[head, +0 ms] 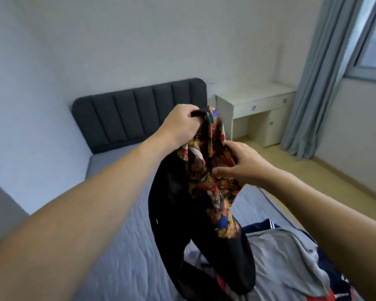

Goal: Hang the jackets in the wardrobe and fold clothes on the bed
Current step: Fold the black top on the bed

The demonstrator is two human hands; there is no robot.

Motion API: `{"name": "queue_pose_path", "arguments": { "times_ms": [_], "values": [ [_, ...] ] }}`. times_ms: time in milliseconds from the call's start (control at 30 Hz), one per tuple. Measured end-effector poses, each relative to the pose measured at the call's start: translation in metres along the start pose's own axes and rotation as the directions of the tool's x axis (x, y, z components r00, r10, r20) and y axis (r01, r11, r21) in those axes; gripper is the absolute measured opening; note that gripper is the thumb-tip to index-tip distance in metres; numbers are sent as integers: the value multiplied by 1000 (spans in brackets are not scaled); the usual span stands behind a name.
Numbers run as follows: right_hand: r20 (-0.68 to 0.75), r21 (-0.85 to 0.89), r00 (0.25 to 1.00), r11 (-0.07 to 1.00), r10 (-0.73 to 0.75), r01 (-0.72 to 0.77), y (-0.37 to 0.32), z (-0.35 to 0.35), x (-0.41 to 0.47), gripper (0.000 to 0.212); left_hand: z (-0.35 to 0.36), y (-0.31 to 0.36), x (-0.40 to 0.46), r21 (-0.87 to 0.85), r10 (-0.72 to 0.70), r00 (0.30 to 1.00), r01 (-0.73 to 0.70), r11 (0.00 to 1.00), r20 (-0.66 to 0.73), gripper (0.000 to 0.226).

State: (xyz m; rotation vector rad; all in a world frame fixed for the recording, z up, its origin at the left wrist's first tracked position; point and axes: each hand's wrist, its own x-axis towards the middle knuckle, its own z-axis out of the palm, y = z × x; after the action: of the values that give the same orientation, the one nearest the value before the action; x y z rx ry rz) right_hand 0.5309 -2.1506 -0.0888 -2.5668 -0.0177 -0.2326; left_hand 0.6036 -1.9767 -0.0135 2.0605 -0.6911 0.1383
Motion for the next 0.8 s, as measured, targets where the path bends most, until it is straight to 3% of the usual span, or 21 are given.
{"name": "queue_pose_path", "arguments": {
  "times_ms": [33,67,133,200,267,300,367,467,600,667,733,800],
  "values": [
    [-97,50,995,999,-2,7,-34,-2,2,31,-31,12,-11,25,22,1000,-23,999,20,26],
    [-161,123,987,992,18,2,-65,-5,4,16,-61,20,-23,59,34,999,-35,998,28,24],
    [-167,266,985,964,35,11,-123,-11,9,25,-118,26,-51,110,34,999,-35,993,11,20],
    [18,516,998,856,-61,44,-178,-10,9,27,-165,25,-79,100,7,998,-1,995,-63,15],
    [211,652,958,758,-193,10,-232,3,6,34,-204,19,-103,59,-16,987,26,998,-162,11],
    [212,611,956,791,-202,32,-255,12,5,31,-221,15,-115,34,-34,980,41,999,-197,8],
    [46,514,989,852,-142,98,-294,29,4,22,-250,2,-143,51,-78,978,90,995,-195,5],
    [-169,549,985,829,-20,111,-342,43,3,25,-288,-34,-202,275,-219,969,243,930,-116,16],
    [-108,548,993,836,41,25,-383,63,-4,26,-315,-93,-292,448,-401,876,482,753,-268,6],
    [-85,343,995,939,57,-24,-391,69,-10,22,-331,-114,-325,354,-486,796,599,718,-361,9],
    [-69,153,997,988,28,-17,-395,69,-24,24,-343,-116,-345,67,-554,724,631,773,-411,13],
    [69,211,996,976,-64,49,-397,69,-42,54,-343,-101,-350,-195,-578,691,554,809,-434,20]
  ]
}}
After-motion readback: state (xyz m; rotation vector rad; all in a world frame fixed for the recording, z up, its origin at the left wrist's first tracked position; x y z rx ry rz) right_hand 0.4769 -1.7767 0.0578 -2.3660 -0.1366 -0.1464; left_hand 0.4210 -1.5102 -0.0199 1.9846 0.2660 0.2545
